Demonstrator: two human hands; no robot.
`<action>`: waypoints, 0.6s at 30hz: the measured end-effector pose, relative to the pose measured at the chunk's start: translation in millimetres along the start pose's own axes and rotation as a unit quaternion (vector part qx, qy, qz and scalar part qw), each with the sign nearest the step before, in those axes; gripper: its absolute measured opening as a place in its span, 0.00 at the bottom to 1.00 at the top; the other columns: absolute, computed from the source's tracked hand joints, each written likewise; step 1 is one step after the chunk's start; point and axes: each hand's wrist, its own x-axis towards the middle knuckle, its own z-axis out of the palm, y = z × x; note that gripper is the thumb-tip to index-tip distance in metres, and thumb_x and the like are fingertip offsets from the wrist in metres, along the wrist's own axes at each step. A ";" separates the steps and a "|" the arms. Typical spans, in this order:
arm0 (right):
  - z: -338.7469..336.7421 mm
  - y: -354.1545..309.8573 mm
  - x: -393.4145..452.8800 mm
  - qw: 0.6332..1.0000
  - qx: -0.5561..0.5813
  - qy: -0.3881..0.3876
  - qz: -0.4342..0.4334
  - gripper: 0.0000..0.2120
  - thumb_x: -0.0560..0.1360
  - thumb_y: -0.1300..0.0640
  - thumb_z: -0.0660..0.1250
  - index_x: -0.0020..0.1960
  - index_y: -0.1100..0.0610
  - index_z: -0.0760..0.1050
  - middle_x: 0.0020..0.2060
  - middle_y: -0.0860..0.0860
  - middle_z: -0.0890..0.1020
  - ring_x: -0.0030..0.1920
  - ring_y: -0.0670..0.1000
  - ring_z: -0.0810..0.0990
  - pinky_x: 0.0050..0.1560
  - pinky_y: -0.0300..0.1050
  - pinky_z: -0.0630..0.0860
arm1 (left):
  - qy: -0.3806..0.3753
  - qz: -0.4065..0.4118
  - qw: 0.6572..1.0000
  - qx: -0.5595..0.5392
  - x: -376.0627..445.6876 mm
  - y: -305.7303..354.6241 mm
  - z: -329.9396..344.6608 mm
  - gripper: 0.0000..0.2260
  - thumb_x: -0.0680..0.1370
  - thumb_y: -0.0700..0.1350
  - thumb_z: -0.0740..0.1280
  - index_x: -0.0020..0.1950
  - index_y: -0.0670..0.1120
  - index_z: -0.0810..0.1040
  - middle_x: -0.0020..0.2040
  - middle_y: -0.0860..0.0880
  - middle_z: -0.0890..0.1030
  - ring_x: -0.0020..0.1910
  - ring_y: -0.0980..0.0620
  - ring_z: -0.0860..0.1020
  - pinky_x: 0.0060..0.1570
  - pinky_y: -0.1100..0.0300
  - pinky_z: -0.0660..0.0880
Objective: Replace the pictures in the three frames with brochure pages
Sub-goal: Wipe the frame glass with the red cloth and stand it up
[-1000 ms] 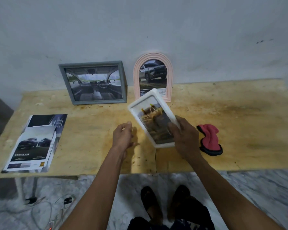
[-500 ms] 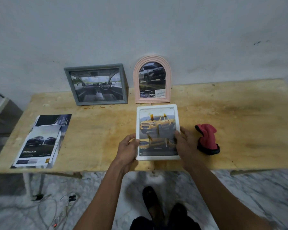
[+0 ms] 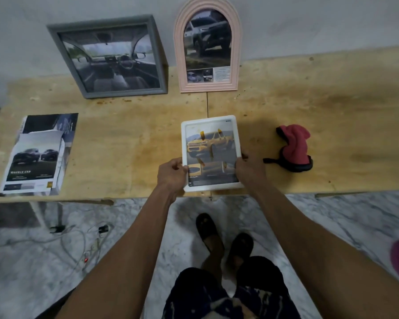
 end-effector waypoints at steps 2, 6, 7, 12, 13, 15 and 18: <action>2.7 2.8 5.1 1.000 -0.020 0.009 -0.012 0.16 0.77 0.64 0.58 0.58 0.55 0.80 0.47 0.53 0.83 0.44 0.53 0.80 0.36 0.43 0.73 | 0.005 0.007 1.000 0.019 8.5 -3.9 2.2 0.11 0.80 0.36 0.67 0.61 0.40 0.82 0.47 0.47 0.82 0.46 0.49 0.77 0.56 0.50 0.78; 5.1 8.7 12.9 0.999 -0.029 0.017 -0.020 0.15 0.79 0.63 0.59 0.62 0.57 0.79 0.50 0.51 0.83 0.49 0.51 0.80 0.47 0.44 0.77 | 0.012 0.016 0.999 0.035 19.7 -4.7 7.3 0.14 0.80 0.35 0.66 0.66 0.40 0.79 0.53 0.47 0.83 0.49 0.51 0.79 0.63 0.54 0.76; 4.8 9.7 13.9 0.999 -0.031 0.019 -0.016 0.15 0.80 0.63 0.59 0.62 0.57 0.78 0.51 0.51 0.83 0.50 0.51 0.80 0.46 0.42 0.77 | 0.012 0.016 0.999 0.039 21.3 -4.9 8.7 0.15 0.80 0.35 0.66 0.66 0.40 0.79 0.54 0.47 0.83 0.51 0.51 0.79 0.65 0.53 0.75; 3.7 12.4 17.5 0.998 -0.048 0.026 -0.015 0.13 0.80 0.65 0.59 0.59 0.58 0.79 0.46 0.49 0.80 0.47 0.49 0.78 0.30 0.25 0.65 | 0.030 0.007 0.997 0.075 23.8 -1.9 14.0 0.15 0.79 0.39 0.70 0.65 0.43 0.81 0.55 0.48 0.83 0.50 0.52 0.79 0.64 0.56 0.76; 4.2 12.8 18.1 0.998 -0.055 0.029 -0.020 0.13 0.80 0.65 0.59 0.58 0.58 0.79 0.45 0.49 0.80 0.46 0.49 0.79 0.30 0.25 0.64 | 0.033 0.006 0.996 0.079 24.2 -1.5 14.2 0.15 0.79 0.39 0.70 0.65 0.43 0.81 0.57 0.48 0.83 0.51 0.53 0.79 0.63 0.58 0.75; 5.1 12.1 19.2 0.997 -0.067 0.032 -0.029 0.13 0.79 0.66 0.59 0.55 0.58 0.80 0.43 0.49 0.80 0.40 0.44 0.77 0.27 0.23 0.64 | 0.037 0.004 0.995 0.089 24.6 0.0 14.4 0.15 0.79 0.40 0.70 0.66 0.43 0.80 0.60 0.48 0.83 0.53 0.53 0.79 0.62 0.60 0.75; 4.9 11.1 20.7 0.996 -0.078 0.034 -0.029 0.12 0.78 0.67 0.59 0.50 0.57 0.80 0.43 0.50 0.81 0.36 0.41 0.74 0.28 0.25 0.67 | 0.047 -0.002 0.994 0.099 23.8 2.4 15.8 0.15 0.78 0.41 0.71 0.65 0.44 0.81 0.59 0.47 0.83 0.55 0.51 0.81 0.62 0.59 0.76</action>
